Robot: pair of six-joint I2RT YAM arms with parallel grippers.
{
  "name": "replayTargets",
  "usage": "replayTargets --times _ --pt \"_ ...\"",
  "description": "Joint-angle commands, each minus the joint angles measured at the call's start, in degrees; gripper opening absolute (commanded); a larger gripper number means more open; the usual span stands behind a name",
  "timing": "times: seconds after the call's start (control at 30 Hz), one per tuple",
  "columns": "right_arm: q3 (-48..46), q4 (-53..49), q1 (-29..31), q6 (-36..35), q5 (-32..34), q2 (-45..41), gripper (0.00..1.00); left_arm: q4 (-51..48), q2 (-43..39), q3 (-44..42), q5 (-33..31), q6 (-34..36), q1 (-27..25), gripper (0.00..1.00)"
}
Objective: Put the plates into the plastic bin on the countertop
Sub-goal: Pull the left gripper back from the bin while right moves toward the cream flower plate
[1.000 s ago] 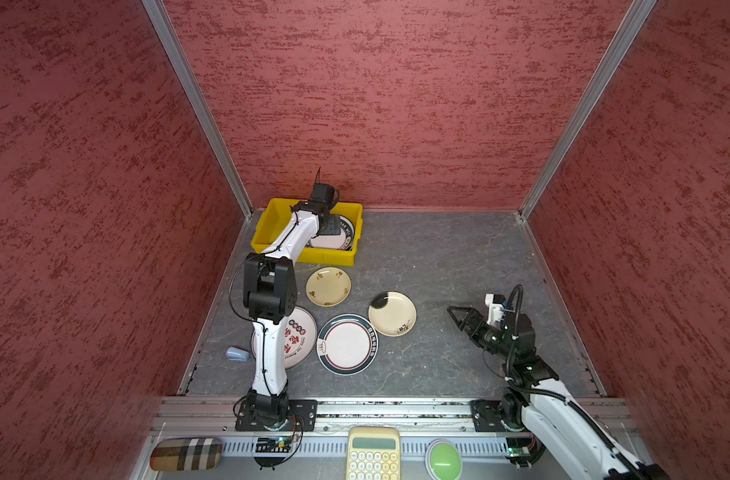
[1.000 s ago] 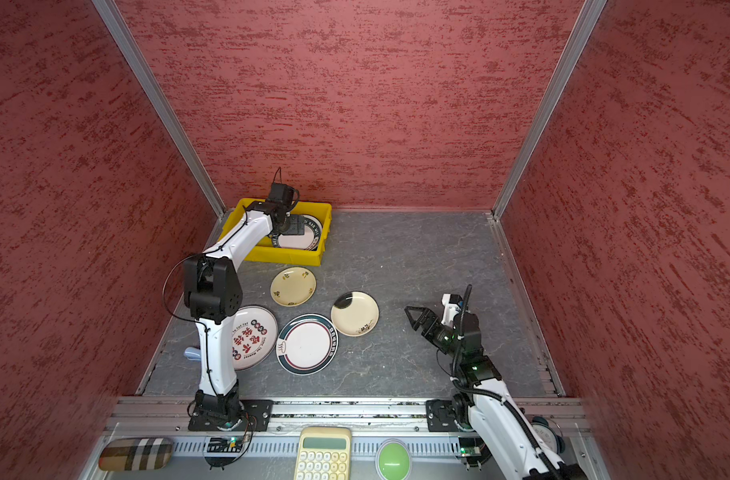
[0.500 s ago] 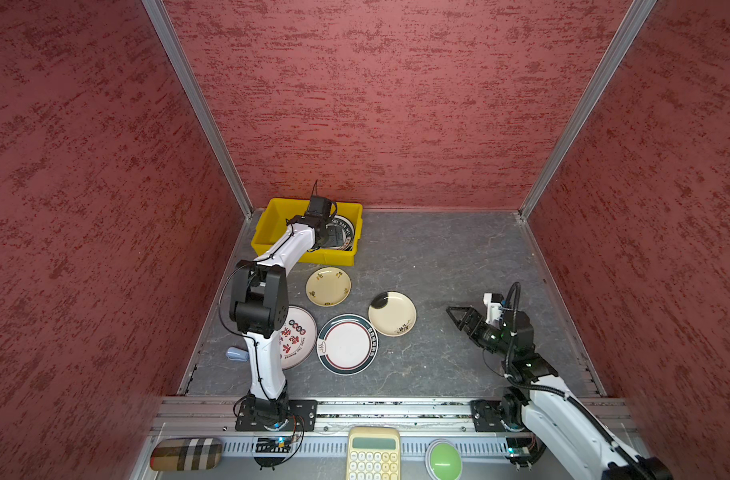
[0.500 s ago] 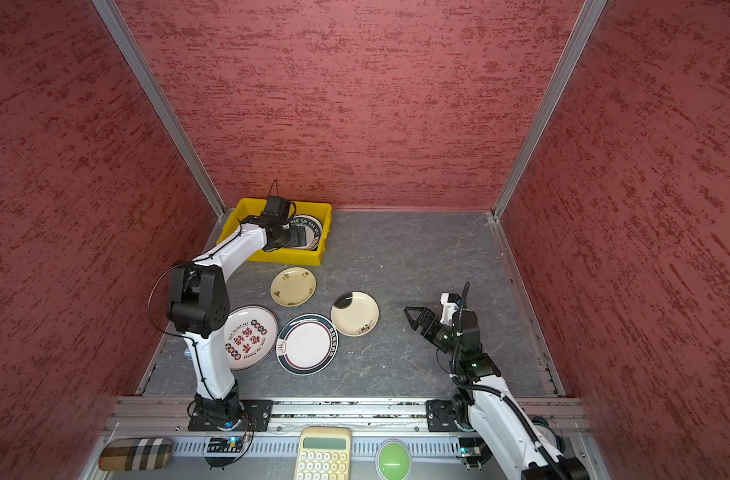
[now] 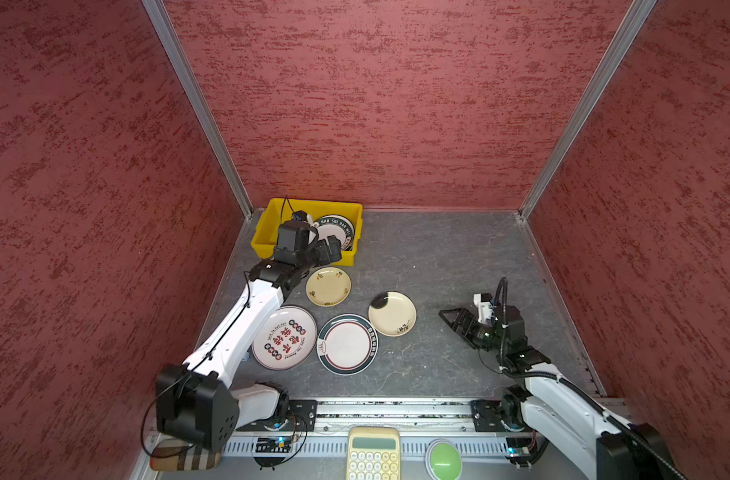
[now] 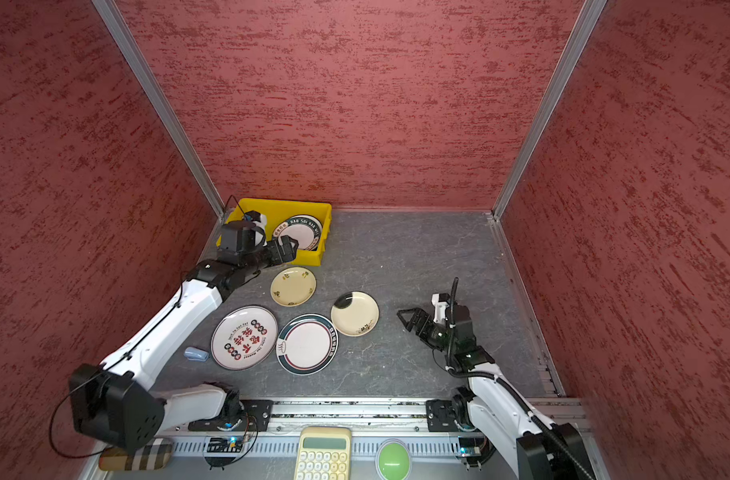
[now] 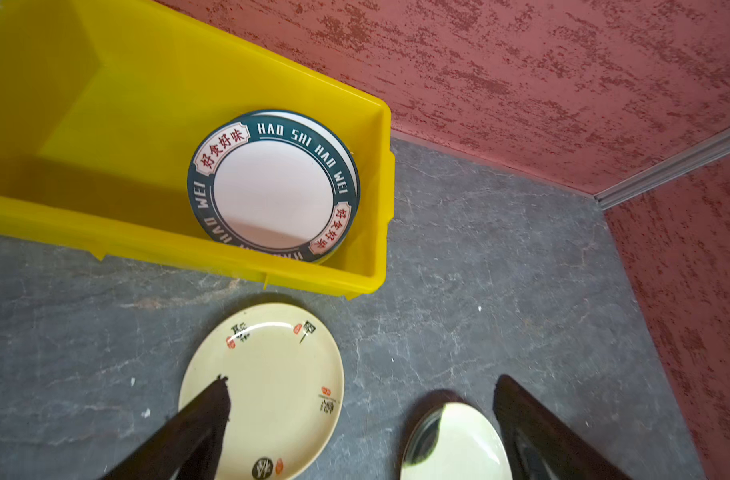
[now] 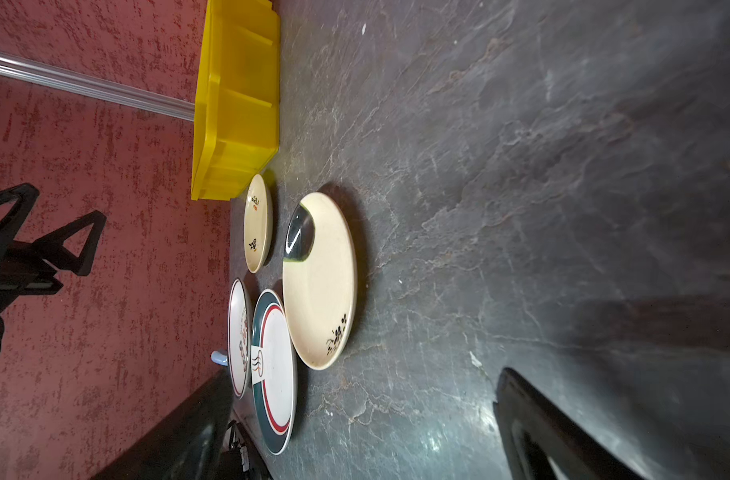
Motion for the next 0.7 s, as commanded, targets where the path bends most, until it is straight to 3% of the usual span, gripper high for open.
replayTargets --times 0.0,0.27,0.5,0.67 --pt "3.58 3.59 1.88 -0.37 -0.07 3.0 0.99 1.25 -5.11 -3.74 3.62 -2.44 -0.74 0.99" --pt "8.19 7.22 7.43 -0.68 3.45 13.37 0.97 1.14 -14.01 -12.88 7.59 -5.72 -1.21 0.99" --pt "12.37 8.42 10.42 -0.56 4.33 21.05 0.77 1.63 -16.08 -17.22 8.18 -6.17 -1.2 1.0" --pt "12.9 10.6 11.55 -0.29 6.2 24.59 0.69 2.2 -16.23 -19.55 8.67 -5.61 -1.19 1.0"
